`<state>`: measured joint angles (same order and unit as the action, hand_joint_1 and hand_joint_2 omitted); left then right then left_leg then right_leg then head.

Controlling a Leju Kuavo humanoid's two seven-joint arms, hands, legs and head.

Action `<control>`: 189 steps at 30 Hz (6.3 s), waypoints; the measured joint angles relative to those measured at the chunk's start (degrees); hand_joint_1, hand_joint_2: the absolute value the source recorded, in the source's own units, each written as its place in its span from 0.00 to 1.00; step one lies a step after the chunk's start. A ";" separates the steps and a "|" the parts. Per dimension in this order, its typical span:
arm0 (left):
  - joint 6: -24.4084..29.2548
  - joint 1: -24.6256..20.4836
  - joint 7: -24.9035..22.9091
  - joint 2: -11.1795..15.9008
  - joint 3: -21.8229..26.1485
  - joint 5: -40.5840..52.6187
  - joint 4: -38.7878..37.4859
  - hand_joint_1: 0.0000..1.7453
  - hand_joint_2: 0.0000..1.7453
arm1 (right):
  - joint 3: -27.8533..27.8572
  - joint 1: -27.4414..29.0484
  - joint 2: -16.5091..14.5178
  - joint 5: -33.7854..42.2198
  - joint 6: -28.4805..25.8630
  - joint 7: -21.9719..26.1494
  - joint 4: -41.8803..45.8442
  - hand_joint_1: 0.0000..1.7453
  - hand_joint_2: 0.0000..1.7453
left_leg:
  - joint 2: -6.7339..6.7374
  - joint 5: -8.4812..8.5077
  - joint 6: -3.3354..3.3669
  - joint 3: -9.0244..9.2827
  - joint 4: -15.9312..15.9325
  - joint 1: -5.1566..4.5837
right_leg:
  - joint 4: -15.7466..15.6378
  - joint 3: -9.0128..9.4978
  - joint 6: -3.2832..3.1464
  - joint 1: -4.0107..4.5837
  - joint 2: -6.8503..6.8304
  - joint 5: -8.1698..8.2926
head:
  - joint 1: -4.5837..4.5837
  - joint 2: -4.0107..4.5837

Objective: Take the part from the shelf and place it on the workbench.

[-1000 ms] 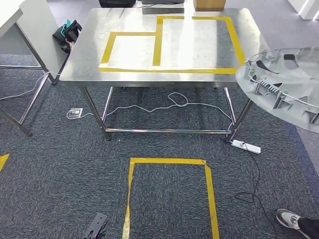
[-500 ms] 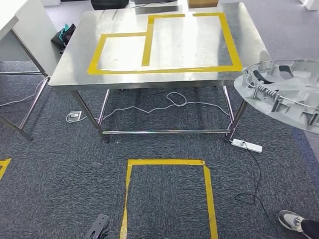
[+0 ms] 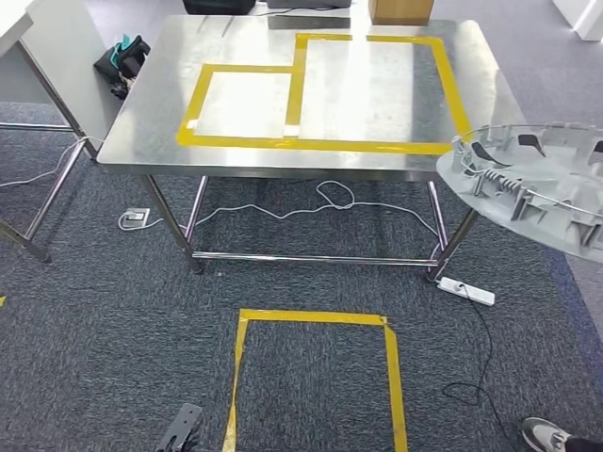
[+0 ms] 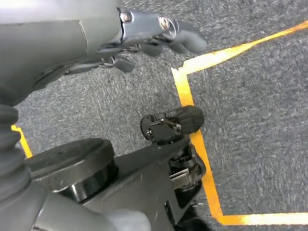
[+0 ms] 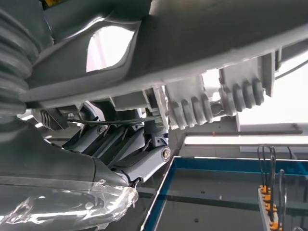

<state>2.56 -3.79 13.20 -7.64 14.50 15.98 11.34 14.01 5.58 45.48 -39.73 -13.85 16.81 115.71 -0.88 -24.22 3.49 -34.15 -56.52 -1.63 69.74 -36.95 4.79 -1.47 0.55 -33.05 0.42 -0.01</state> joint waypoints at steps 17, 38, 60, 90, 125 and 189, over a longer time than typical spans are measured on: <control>0.19 0.43 0.68 0.16 -0.05 0.81 0.00 0.00 1.00 | -0.78 4.42 -0.57 -4.08 0.12 -0.82 1.37 1.00 1.00 | 0.18 -8.52 -3.82 -6.47 -16.69 0.71 | -10.79 2.59 -2.93 -0.26 0.03 7.09 | -0.32 0.01; -0.23 0.71 0.60 0.32 -0.15 1.57 -0.02 0.00 1.00 | -2.76 4.24 -1.74 -6.83 -0.45 -1.52 1.55 1.00 1.00 | -0.27 -5.83 -0.49 7.12 -0.14 -0.10 | -8.22 0.03 -0.57 0.55 -0.35 6.92 | 0.27 0.01; -0.39 0.33 0.51 0.14 -0.52 2.84 -0.04 0.00 1.00 | 0.54 -8.37 6.13 -10.74 -1.30 -5.87 -0.33 1.00 1.00 | 0.21 0.24 -0.27 1.29 1.17 0.03 | -8.72 11.14 0.01 -0.30 -0.12 -0.11 | -0.13 0.04; -0.27 0.13 1.55 0.46 -0.56 4.31 -0.09 0.00 1.00 | -7.19 -24.04 13.48 -9.52 3.57 -7.58 -14.21 1.00 1.00 | 0.02 6.10 -1.89 -6.53 -0.29 0.98 | -10.56 9.57 0.63 -1.00 -0.16 -1.47 | -0.46 0.03; -1.67 -1.15 0.57 0.41 -0.65 7.12 -0.09 0.00 1.00 | -21.20 -24.07 -1.15 -18.86 -2.32 -4.18 -22.90 1.00 1.00 | -0.82 4.12 -2.25 -3.66 -0.05 0.21 | -11.28 4.12 -1.88 0.86 -0.04 5.92 | -0.38 0.03; -1.09 -1.17 0.03 0.44 -1.63 10.01 -0.02 0.00 1.00 | -31.07 -15.41 -24.64 -30.56 -18.54 -12.91 -26.80 1.00 1.00 | -0.26 3.23 -2.50 -1.24 0.68 1.17 | -14.07 6.79 -2.40 1.87 0.51 6.14 | -0.36 0.03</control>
<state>1.48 -4.97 13.23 -7.20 12.87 25.99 11.32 -17.05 -9.83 20.84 -70.28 -32.39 3.90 88.91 -1.14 -20.99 0.98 -35.39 -55.84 -0.46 55.68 -30.16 2.40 0.41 1.06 -26.90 0.05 0.02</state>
